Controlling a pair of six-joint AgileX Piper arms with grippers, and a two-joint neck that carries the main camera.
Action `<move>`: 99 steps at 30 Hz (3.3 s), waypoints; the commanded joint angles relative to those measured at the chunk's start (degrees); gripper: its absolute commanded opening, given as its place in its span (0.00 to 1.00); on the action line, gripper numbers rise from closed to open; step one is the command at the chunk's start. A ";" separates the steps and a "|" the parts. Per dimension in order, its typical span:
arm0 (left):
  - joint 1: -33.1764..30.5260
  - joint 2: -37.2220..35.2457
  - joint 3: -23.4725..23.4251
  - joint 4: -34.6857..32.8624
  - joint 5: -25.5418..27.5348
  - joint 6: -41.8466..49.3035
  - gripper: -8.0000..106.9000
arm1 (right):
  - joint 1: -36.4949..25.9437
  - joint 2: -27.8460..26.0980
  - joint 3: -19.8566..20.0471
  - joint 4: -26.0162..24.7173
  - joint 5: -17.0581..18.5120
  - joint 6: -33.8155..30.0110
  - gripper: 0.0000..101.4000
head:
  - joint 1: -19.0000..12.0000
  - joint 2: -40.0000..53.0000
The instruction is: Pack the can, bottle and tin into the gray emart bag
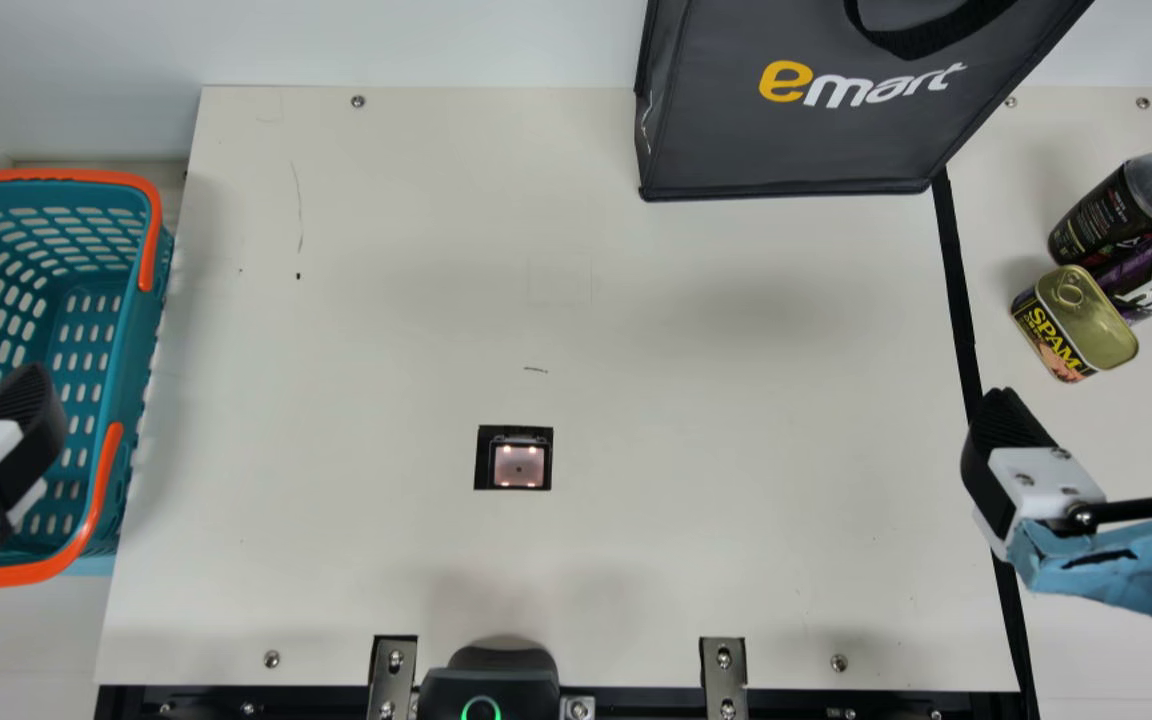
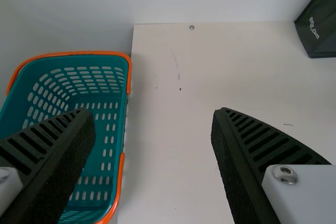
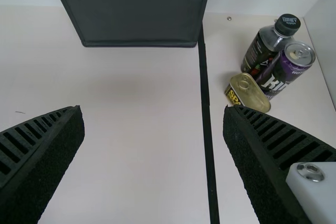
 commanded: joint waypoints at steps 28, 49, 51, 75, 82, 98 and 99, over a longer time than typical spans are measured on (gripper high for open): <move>0.00 0.00 0.00 0.00 0.00 0.00 0.85 | 0.00 0.00 0.00 0.00 -0.07 0.00 0.90 | -18.44 -18.24; 0.00 0.00 0.00 0.00 0.00 0.00 0.85 | 0.00 0.00 0.00 0.00 -0.06 0.00 0.90 | -18.44 -18.24; 0.00 0.00 0.00 0.00 0.00 0.00 0.85 | 0.00 0.00 0.00 0.00 -0.06 0.00 0.90 | -18.44 -18.24; 0.00 0.00 0.00 0.00 0.00 0.00 0.85 | 1.01 8.26 -9.09 -1.92 -1.47 -2.19 0.90 | -18.44 -18.24; 0.00 0.00 0.00 0.00 0.00 0.00 0.85 | -0.49 12.23 -13.78 -0.58 -1.87 -5.95 0.90 | -18.44 -18.24; 0.00 0.00 0.00 0.00 0.00 0.00 0.85 | -5.97 21.17 -24.50 5.52 -2.10 -19.82 0.90 | -18.44 -18.24; 0.00 0.00 0.00 0.00 0.00 0.00 0.85 | -6.32 21.73 -25.20 5.92 -2.07 -20.75 0.90 | -18.44 -18.24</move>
